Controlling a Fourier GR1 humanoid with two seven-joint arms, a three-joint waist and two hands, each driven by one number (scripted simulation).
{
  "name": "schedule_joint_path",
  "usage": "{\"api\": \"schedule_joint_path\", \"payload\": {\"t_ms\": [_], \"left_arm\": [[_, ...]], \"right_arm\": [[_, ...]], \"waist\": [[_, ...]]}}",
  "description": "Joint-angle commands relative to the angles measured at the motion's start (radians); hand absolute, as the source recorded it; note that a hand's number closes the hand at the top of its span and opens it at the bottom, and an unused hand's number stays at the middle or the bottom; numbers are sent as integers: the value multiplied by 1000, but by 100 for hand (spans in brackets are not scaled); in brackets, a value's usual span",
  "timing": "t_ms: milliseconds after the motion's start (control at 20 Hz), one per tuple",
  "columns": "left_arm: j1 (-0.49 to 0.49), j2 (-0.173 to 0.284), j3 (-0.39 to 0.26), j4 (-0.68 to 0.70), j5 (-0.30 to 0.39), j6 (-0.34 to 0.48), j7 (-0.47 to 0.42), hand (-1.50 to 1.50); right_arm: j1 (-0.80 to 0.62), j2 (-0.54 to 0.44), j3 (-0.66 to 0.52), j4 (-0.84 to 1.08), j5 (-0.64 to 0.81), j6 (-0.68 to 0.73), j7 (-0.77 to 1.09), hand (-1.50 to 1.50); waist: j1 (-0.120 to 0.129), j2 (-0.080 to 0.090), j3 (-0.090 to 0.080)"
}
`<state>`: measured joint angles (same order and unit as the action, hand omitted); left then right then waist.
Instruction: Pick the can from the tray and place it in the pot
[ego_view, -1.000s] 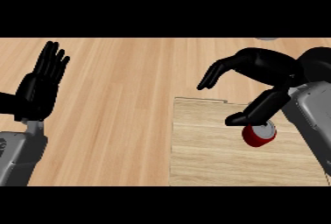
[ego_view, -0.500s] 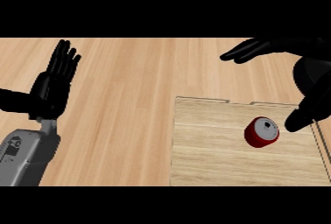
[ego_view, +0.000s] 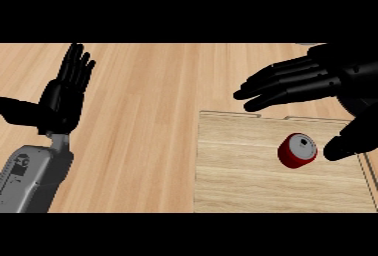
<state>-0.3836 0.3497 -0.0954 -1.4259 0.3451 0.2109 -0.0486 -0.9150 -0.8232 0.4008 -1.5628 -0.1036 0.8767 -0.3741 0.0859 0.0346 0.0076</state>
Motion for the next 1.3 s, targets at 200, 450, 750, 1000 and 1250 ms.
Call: {"api": "schedule_joint_path", "payload": {"t_ms": [200,450,750,1000,1250], "left_arm": [[4,-29,-34,-20,-39,45,25,0],[19,-8,-26,-47,-39,37,42,0],[15,11,14,-44,-9,16,58,0],[48,-22,-12,-50,-48,42,25,0],[32,6,31,-28,-44,27,33,0]], "right_arm": [[31,-43,203,-24,261,40,-287,-150],[6,-90,318,52,368,-57,-415,-150],[43,-132,468,162,501,-264,-609,-150],[8,-88,513,237,490,-347,-716,-150],[4,-90,553,334,545,-453,-803,-150]], "waist": [[-11,-5,-2],[-2,-10,-5],[-14,-11,-5],[-36,-22,-7],[-56,-24,-7]]}}
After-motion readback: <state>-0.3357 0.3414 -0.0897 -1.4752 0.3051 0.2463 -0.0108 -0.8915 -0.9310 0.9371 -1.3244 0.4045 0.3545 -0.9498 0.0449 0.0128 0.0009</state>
